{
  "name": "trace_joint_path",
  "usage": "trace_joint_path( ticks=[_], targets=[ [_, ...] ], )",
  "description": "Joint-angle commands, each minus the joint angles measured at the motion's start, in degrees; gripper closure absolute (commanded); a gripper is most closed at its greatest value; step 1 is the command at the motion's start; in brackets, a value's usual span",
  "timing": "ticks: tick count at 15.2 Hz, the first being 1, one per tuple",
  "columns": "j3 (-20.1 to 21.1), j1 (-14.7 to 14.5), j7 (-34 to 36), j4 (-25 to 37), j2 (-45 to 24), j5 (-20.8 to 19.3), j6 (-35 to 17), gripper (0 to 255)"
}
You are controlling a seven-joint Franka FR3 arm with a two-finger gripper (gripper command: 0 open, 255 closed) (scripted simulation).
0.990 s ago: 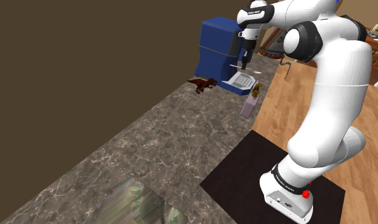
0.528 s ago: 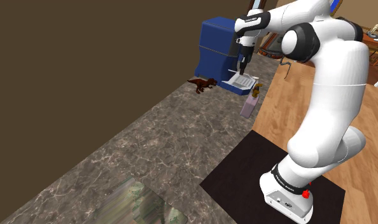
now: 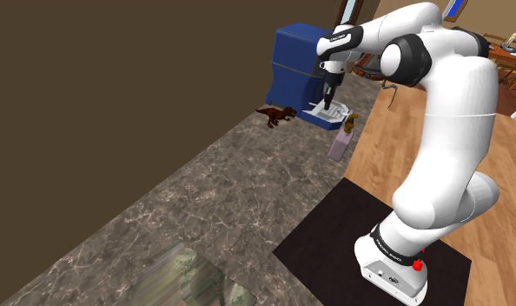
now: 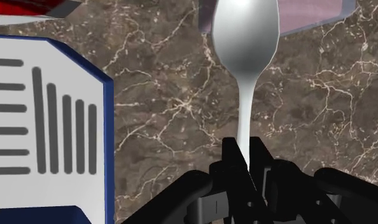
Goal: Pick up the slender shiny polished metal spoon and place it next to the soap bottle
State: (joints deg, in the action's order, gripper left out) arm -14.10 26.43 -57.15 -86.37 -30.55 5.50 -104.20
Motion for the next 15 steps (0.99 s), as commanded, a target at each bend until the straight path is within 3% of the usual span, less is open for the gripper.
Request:
trace_joint_path(
  ticks=[1, 15],
  targets=[
    [0.1, 0.0, 0.0, -0.9, -0.4, 0.1, -1.3, 255],
    [0.8, 0.3, -0.5, -4.2, -5.3, 1.2, -9.5, 255]
  ],
)
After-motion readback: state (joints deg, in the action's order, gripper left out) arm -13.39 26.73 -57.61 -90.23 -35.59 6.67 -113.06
